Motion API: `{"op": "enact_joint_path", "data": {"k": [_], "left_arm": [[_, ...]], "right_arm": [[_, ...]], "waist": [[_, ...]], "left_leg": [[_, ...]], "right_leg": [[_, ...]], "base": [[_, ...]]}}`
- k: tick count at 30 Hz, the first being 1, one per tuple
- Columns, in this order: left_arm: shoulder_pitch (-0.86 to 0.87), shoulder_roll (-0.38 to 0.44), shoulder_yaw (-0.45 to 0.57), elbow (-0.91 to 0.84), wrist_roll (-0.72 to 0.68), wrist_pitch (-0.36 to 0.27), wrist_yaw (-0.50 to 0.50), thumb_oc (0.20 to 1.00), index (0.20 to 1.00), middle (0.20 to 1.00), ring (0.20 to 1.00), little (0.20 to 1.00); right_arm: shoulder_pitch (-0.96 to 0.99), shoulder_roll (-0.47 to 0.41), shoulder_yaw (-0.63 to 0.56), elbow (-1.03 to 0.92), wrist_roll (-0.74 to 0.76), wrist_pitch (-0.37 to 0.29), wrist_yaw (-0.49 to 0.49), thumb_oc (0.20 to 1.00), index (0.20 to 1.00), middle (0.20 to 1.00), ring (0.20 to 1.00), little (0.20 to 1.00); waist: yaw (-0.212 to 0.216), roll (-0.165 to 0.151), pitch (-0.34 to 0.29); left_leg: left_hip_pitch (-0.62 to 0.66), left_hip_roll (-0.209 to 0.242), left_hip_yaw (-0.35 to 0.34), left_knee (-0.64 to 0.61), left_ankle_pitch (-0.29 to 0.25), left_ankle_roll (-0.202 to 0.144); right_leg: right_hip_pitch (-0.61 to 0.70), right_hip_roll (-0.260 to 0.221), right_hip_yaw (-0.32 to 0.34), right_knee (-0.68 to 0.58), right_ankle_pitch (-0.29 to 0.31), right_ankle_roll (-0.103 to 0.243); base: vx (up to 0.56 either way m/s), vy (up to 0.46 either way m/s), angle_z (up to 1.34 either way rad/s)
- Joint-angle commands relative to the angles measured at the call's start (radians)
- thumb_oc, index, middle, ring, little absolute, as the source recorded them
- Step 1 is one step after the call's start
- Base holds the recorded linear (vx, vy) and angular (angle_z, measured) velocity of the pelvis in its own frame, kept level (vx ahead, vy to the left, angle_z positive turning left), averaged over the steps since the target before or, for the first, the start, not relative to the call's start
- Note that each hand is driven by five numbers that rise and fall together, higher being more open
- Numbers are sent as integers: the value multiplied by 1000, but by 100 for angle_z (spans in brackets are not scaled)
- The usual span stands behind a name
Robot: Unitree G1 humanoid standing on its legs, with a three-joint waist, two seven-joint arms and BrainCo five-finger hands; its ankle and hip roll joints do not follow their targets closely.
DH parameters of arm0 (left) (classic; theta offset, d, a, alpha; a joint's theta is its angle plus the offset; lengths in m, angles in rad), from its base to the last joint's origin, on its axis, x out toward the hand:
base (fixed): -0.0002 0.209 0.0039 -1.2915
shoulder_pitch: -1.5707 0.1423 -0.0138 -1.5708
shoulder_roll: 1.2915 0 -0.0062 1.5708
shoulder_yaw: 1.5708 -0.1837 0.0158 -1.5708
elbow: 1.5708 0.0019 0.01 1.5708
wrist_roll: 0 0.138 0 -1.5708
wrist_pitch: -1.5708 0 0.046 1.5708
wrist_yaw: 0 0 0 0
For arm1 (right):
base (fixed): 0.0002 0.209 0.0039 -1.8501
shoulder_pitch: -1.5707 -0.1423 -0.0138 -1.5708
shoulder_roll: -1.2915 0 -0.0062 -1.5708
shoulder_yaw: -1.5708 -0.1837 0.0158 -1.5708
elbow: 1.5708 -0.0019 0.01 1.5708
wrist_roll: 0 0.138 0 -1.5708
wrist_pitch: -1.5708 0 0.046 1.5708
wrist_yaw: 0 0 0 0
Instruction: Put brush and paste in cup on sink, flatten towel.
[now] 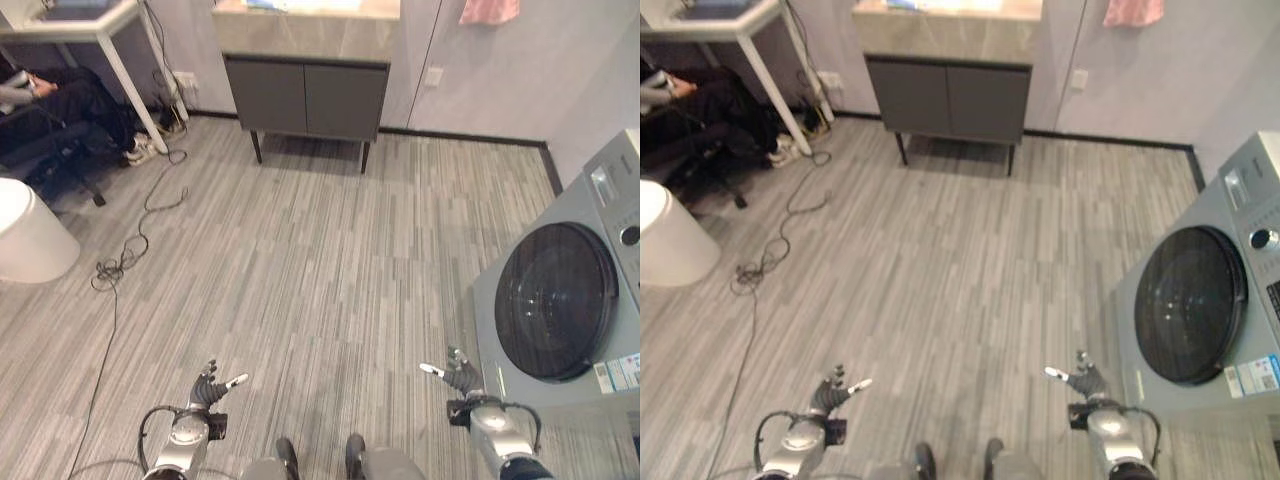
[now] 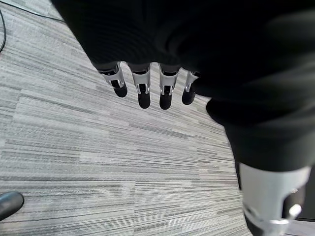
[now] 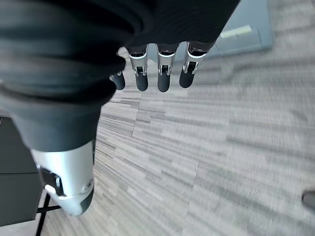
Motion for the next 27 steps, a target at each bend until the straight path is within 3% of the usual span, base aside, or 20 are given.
{"op": "enact_joint_path", "data": {"k": [1,6,17,21,22,27], "left_arm": [[27,-17,-26,28,-23,-46,38,1000,1000,1000,1000,1000],[25,-27,-46,70,-2,-47,46,1000,1000,1000,1000,1000],[11,-40,-64,121,-12,-50,48,1000,1000,1000,1000,1000],[13,-50,-64,144,-8,-45,47,1000,1000,1000,1000,1000],[19,-64,-67,177,-8,-38,38,1000,1000,1000,1000,1000],[26,-70,-71,197,8,-24,26,1000,1000,1000,1000,1000]], "right_arm": [[26,9,-6,-11,28,-43,-22,1000,1000,1000,1000,1000],[29,43,12,41,44,-57,-31,1000,1000,1000,1000,1000],[4,65,65,149,34,-47,-35,1000,1000,1000,1000,1000],[8,72,74,171,32,-44,-37,1000,1000,1000,1000,1000],[9,78,71,203,42,-40,-38,1000,1000,1000,1000,1000],[12,75,80,198,27,-24,-32,1000,1000,1000,1000,1000]], "waist": [[-6,-4,-13],[-10,-6,-4],[-7,-3,-30],[-7,2,-44],[-5,10,-66],[0,10,-88]], "left_leg": [[-38,86,-5,175,-91,-33],[-31,86,-2,185,-105,-36],[7,71,-1,81,-54,-31],[42,53,0,-10,-10,-30],[86,32,9,-110,39,-34],[162,11,9,-217,70,-33]], "right_leg": [[-5,-112,-13,70,23,122],[1,-114,-16,80,17,118],[34,-87,-19,-30,58,118],[69,-71,-12,-133,96,117],[104,-58,-6,-225,139,120],[173,-45,-12,-302,160,122]], "base": [[0,0,0],[6,-2,0],[8,0,-1],[44,16,-8],[81,38,-3],[101,37,-2]]}}
